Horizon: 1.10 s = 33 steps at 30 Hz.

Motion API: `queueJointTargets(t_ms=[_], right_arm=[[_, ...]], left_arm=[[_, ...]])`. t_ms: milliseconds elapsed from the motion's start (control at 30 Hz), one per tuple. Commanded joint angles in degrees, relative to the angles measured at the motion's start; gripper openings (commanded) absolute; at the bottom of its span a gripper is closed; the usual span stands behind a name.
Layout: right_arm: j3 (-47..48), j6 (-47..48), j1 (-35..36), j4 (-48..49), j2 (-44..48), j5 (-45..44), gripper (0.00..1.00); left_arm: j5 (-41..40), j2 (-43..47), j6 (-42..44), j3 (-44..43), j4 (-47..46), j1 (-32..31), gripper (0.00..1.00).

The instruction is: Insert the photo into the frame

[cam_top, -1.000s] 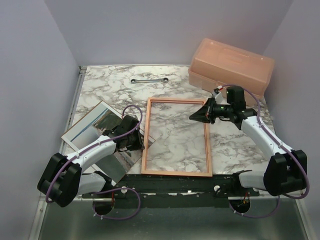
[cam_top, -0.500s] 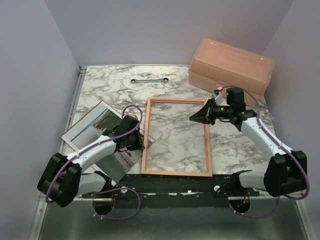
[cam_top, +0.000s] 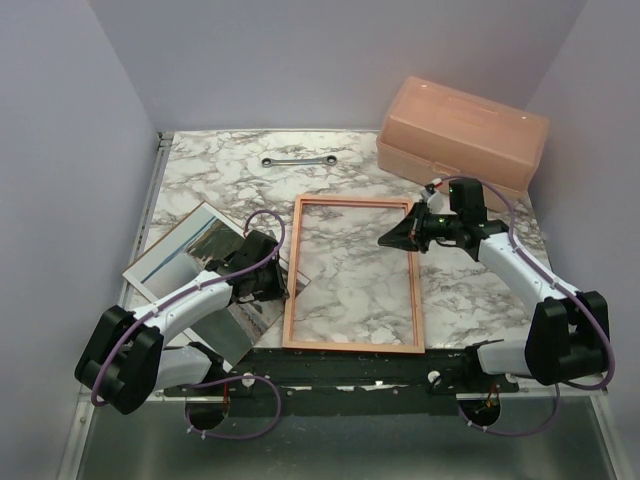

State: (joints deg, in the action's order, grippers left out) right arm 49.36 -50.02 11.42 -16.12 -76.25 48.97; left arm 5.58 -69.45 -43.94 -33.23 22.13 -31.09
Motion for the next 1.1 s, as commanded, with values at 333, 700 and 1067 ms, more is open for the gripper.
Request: queueJointTargets(t_ms=[333,700,1067], right_arm=[[-0.9,-1.1,0.4,4.5,-0.4,2.2,0.01],[-0.3,7.0,0.3,-3.2,-3.1,-2.3,0.01],[4.9,17.2,0.3,-13.5,-6.7,-9.6,0.01]], left_arm=[[-4.2,-1.6,1.8,0.7,2.9,0.2,0.17],[-3.9,-2.0,1.8,0.5,2.7,0.2,0.16],[-3.8,-2.5,2.1,0.4,2.6,0.2,0.16]])
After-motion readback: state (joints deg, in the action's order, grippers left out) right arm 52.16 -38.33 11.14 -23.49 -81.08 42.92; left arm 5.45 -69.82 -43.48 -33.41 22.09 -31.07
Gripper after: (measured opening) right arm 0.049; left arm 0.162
